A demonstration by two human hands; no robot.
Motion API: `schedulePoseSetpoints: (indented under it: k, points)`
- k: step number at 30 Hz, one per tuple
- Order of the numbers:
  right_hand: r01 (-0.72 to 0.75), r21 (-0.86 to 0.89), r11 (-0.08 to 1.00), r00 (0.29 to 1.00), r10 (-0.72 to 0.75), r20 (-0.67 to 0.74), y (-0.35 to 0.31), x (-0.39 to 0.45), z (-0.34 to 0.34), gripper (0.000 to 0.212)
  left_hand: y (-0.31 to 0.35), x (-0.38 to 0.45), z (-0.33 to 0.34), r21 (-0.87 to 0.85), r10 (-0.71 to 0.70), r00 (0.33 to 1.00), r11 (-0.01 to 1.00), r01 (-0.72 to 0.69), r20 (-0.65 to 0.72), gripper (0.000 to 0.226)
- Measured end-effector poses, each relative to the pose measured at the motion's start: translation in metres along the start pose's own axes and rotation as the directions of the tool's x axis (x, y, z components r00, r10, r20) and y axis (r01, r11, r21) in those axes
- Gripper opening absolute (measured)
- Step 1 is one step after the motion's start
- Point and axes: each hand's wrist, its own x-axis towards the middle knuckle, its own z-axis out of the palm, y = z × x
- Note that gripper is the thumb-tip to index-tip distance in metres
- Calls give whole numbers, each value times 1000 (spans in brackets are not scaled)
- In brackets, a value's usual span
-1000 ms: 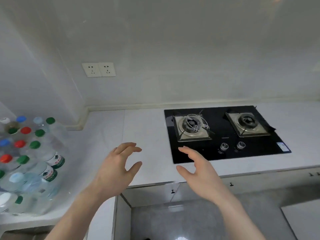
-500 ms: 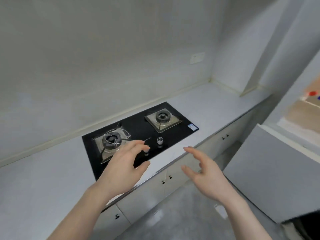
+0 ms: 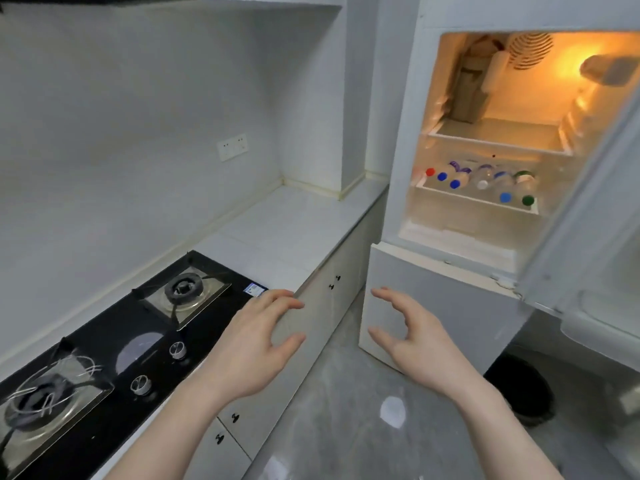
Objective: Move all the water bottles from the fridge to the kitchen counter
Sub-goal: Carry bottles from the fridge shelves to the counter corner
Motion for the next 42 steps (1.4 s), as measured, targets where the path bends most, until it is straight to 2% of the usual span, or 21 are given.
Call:
schedulePoseSetpoints:
  k: [5,11,23,28,35,42]
  points:
    - [-86,5,996,991,86,-105,38,8,-45,56,29,70,30,-24,125,988,992,-123,95,40]
    - [-177,-4,984,966,172,-194,71,35,-85,56,54,155,64,-56,247,959,969,-241,142,40]
    - [-290,2,957,894,271,-358,104,164,-142,57,56,351,105,-151,422,885,905,-398,197,41]
    - [-359,12,933,850,332,-408,123,192,-170,55,80,414,125,-187,490,842,870,-456,227,41]
    - [-402,51,914,786,373,-493,167,229,-213,54,123,489,162,-191,540,796,842,-505,273,41]
    - [-379,103,920,772,375,-513,222,280,-253,53,179,564,214,-165,513,795,858,-487,324,47]
